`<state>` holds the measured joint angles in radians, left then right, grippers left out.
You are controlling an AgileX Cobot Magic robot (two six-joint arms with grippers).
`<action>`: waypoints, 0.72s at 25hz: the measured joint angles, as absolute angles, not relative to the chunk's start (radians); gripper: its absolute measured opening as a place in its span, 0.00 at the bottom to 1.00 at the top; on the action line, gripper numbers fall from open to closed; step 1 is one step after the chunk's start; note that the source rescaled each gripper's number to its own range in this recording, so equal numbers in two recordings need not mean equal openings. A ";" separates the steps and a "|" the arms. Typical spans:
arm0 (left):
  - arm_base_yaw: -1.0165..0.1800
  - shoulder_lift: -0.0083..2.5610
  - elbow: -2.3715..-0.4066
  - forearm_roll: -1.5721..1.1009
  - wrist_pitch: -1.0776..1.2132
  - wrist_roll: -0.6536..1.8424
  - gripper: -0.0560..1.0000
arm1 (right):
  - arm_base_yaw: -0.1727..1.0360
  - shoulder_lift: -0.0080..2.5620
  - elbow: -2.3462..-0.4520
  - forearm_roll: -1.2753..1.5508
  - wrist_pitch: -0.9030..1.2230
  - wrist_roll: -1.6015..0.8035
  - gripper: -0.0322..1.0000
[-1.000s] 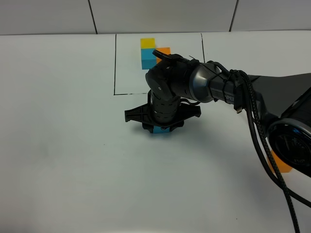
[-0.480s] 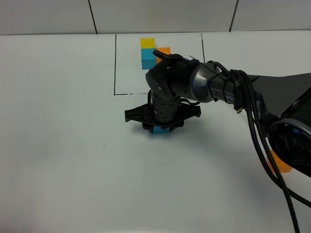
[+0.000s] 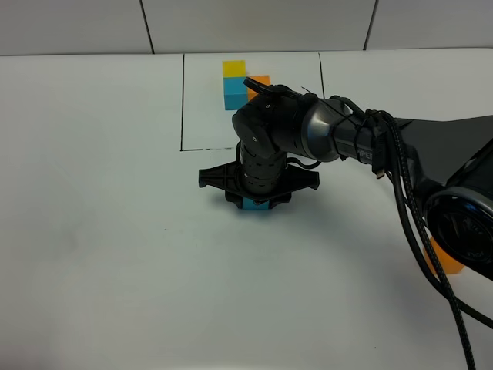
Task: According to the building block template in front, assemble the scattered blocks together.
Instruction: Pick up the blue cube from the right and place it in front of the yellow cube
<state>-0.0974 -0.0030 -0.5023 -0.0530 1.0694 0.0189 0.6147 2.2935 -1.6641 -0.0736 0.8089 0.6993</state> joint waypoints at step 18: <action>-0.097 -0.003 -0.502 -0.053 1.069 0.019 0.51 | 0.615 2.286 -1.664 -0.079 0.793 0.598 0.77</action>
<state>-0.0974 -0.0030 -0.5023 -0.0530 1.0694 0.0189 0.6148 2.2862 -1.6641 -0.0793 0.7934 0.5983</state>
